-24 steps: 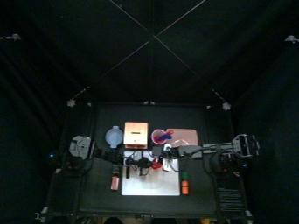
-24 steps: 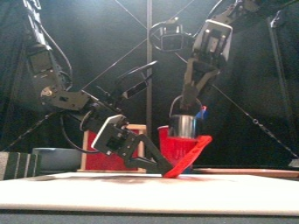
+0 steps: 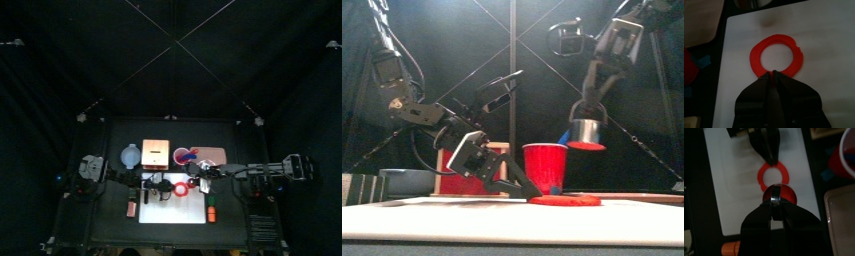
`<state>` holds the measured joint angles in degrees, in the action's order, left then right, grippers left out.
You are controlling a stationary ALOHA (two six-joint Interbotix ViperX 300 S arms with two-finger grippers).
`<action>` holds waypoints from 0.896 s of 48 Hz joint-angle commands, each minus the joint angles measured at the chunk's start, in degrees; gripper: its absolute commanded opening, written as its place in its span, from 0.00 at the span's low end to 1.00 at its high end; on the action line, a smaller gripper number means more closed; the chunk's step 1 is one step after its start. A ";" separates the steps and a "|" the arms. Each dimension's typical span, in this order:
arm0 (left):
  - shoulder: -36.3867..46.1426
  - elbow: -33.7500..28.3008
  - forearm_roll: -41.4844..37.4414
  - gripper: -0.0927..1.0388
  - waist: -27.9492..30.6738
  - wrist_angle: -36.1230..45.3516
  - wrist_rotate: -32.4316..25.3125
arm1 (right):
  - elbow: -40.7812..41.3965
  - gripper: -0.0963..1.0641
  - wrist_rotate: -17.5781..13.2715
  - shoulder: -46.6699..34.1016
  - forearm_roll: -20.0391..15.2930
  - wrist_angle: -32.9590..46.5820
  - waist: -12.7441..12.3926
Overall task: Get the cutter from the drawer then cut the dough then place the extra dough in the bowl
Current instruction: Place the extra dough in the bowl
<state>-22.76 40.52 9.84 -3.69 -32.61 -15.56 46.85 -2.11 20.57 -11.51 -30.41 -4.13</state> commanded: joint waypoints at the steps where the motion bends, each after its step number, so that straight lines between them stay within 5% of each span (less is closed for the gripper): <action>1: 1.67 0.35 0.35 0.60 0.26 1.58 -0.09 | 2.64 0.47 0.09 0.18 -0.26 4.13 -0.18; 18: 6.06 0.88 0.44 0.60 0.09 4.92 0.00 | 4.04 0.50 0.18 -5.27 1.23 10.46 0.26; 35: 7.03 0.44 2.02 0.64 -0.09 4.92 0.00 | 1.93 0.84 0.09 -5.98 1.58 10.55 0.18; 43: 8.88 0.97 2.29 0.68 -0.09 4.92 0.00 | 1.23 0.88 0.09 -5.89 2.55 10.81 -0.18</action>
<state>-16.44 42.01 12.04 -3.78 -27.25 -15.47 49.39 -2.11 13.36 -9.40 -20.13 -4.13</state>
